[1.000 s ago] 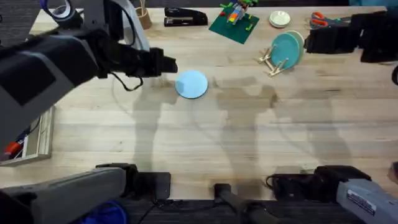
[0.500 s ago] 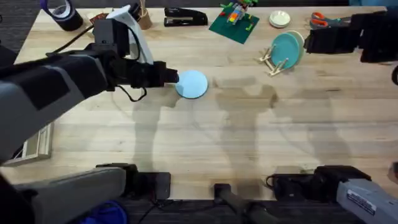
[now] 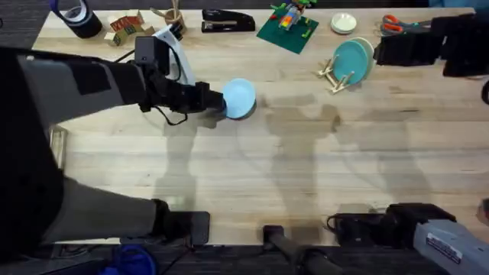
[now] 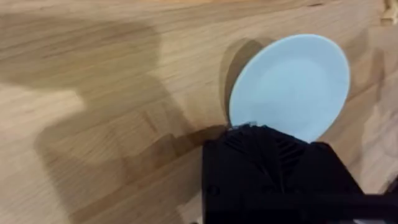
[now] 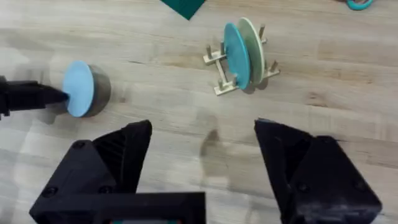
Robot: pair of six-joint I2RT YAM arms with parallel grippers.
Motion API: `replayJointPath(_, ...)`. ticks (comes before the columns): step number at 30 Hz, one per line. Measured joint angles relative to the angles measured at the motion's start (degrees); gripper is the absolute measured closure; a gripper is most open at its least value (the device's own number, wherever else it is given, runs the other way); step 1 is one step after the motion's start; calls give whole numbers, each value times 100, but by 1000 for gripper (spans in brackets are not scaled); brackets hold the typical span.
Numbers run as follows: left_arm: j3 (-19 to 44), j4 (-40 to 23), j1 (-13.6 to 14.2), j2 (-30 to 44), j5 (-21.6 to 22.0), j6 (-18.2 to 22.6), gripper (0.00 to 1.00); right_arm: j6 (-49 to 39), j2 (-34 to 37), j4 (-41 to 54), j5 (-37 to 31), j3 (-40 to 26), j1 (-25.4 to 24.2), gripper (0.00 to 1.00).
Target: Pick up the plates from the table one by one and place each into a slot on the dish rack.
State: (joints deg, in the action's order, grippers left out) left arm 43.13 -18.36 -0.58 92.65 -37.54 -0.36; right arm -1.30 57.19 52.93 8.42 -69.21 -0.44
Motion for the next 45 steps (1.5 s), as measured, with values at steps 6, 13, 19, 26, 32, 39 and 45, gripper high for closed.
replayJointPath(6,79,42,-4,205,-275,-2,958,0,0,1,0,0,0,7)
replayJointPath(13,81,40,-9,222,-315,0,959,0,2,1,0,0,1,9)
replayJointPath(19,81,40,-9,222,-315,0,959,1,0,2,36,0,0,7)
replayJointPath(26,81,40,-9,222,-315,-2,959,1,92,-14,703,-9,2,7)
replayJointPath(32,81,40,-9,222,-315,-1,958,2,650,-34,1604,-16,69,7)
replayJointPath(39,81,40,-9,222,-314,0,958,4,1223,-81,2843,-16,106,7)
replayJointPath(45,81,40,-9,222,-315,0,958,66,1889,-277,3185,-16,444,7)
